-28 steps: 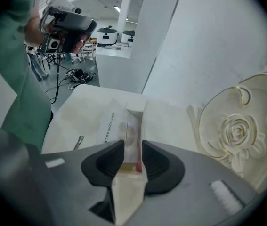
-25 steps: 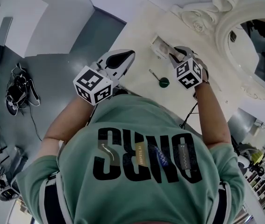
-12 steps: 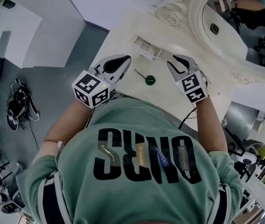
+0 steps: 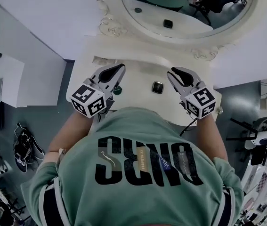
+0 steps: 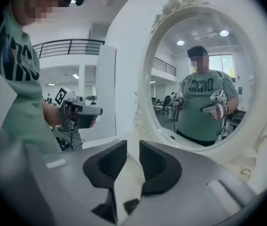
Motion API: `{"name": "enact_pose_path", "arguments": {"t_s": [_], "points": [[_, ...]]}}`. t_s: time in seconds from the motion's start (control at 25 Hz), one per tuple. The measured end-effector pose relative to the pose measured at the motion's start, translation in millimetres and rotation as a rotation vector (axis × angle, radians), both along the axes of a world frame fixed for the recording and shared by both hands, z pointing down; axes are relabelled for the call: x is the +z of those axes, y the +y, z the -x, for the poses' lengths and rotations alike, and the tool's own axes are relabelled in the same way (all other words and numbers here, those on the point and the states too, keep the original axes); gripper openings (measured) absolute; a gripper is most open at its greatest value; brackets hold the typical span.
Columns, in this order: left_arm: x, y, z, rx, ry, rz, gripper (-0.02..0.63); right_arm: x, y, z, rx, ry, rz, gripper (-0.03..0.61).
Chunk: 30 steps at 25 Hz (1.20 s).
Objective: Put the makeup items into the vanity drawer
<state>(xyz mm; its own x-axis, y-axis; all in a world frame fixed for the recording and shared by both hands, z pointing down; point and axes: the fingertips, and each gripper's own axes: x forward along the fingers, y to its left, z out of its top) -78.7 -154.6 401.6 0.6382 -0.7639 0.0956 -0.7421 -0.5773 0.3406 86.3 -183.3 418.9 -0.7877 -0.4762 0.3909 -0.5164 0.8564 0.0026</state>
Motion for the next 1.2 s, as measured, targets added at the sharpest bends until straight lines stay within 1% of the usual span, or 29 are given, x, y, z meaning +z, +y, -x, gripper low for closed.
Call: {"name": "enact_pose_path", "arguments": {"t_s": [0.16, 0.28, 0.4, 0.56, 0.72, 0.96, 1.2], "points": [[-17.6, -3.1, -41.7, 0.047, -0.007, -0.029, -0.002, -26.2, 5.7, -52.1, 0.086, -0.132, -0.012, 0.066], [-22.9, -5.5, -61.1, 0.073, -0.011, -0.036, -0.002, -35.9, 8.9, -80.3, 0.143, -0.205, -0.026, 0.044], [-25.4, -6.9, -70.7, 0.088, -0.017, -0.036, -0.002, -40.7, 11.4, -99.1, 0.191, -0.266, -0.037, 0.011], [-26.3, -7.0, -72.7, 0.096, -0.022, -0.034, -0.002, -37.8, 14.7, -110.6, 0.215, -0.345, 0.007, 0.009], [-25.4, -6.7, -68.1, 0.09, -0.018, -0.021, -0.002, -32.8, 16.8, -111.6, 0.222, -0.359, 0.025, 0.008], [-19.4, -6.7, -68.0, 0.099, -0.017, 0.003, -0.002, -23.8, 17.1, -104.2, 0.212, -0.338, 0.035, 0.008], [-17.7, -8.9, -66.0, 0.099, -0.016, 0.008, -0.002, -22.5, 14.9, -99.2, 0.202, -0.325, 0.027, 0.008]]}}
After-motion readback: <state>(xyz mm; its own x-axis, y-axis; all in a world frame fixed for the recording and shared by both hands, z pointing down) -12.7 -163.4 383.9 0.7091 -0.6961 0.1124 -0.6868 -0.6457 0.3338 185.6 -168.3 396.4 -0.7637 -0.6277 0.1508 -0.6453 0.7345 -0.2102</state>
